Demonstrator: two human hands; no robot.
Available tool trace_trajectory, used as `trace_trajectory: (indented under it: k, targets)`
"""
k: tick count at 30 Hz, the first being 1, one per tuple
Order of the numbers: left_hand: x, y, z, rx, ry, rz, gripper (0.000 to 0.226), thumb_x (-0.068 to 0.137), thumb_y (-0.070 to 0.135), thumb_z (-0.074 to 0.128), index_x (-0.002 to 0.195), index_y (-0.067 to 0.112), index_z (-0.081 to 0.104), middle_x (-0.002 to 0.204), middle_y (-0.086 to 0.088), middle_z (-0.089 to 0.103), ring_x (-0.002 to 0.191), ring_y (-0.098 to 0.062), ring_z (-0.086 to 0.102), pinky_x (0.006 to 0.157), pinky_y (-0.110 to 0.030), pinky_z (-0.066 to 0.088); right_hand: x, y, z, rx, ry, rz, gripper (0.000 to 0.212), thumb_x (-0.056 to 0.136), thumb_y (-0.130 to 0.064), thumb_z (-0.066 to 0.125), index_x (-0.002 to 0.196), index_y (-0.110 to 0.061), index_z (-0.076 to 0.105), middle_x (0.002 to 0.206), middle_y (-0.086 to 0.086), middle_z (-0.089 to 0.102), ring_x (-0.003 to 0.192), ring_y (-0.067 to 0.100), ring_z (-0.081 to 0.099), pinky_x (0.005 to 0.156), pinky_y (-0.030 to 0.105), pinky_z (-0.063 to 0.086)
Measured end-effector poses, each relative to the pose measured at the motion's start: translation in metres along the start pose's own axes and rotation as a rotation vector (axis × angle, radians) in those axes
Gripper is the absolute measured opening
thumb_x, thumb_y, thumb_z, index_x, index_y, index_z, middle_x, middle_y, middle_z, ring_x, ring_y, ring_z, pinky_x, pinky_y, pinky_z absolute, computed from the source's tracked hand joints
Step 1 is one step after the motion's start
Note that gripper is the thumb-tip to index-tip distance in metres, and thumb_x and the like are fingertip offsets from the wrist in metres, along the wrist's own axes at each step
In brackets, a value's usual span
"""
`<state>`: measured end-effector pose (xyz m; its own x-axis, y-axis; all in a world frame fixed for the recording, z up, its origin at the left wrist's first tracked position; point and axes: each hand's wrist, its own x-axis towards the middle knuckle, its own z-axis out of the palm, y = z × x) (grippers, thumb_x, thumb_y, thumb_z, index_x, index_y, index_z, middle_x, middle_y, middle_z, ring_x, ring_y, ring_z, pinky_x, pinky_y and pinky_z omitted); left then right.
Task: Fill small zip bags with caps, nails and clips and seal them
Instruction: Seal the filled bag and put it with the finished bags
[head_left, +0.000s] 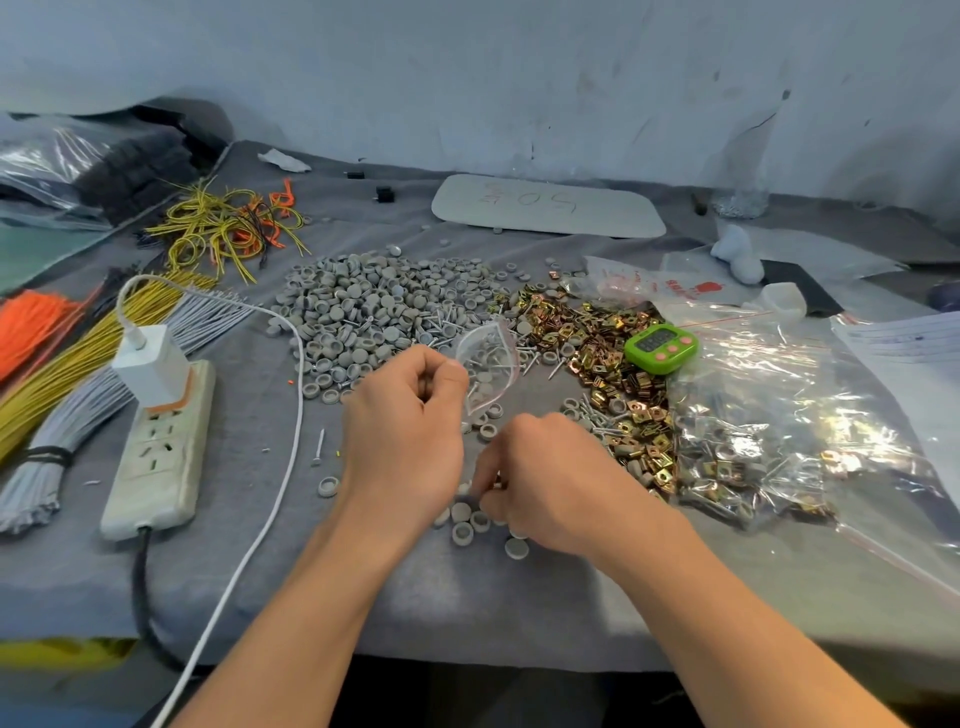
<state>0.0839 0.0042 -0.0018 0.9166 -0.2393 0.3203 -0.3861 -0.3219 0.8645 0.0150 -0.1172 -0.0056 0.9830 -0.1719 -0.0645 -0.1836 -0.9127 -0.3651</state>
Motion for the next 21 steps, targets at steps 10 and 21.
trace_trajectory:
  k: [10, 21]
  targets:
    - [0.002, -0.002, -0.006, -0.016, -0.002, 0.002, 0.03, 0.096, 0.026, 0.058, 0.067, 0.02, 0.06, 0.058, 0.0, 0.06, 0.056, -0.019, 0.055, 0.059, -0.041, 0.047, 0.002, 0.004, 0.008, 0.041, 0.124, 0.07, 0.014, 0.087, -0.023, 0.069, 0.093, -0.034, 0.076, 0.08, 0.0, 0.075, 0.082, 0.024, 0.069, 0.073, 0.033, 0.057]
    - [0.0, -0.001, -0.004, -0.01, -0.014, -0.013, 0.031, 0.096, 0.025, 0.058, 0.066, 0.02, 0.058, 0.055, 0.004, 0.057, 0.052, -0.014, 0.049, 0.054, -0.035, 0.041, 0.0, -0.008, 0.006, -0.144, 0.162, -0.104, 0.01, 0.088, -0.024, 0.064, 0.088, -0.028, 0.073, 0.073, 0.0, 0.07, 0.073, 0.023, 0.066, 0.063, 0.031, 0.033]
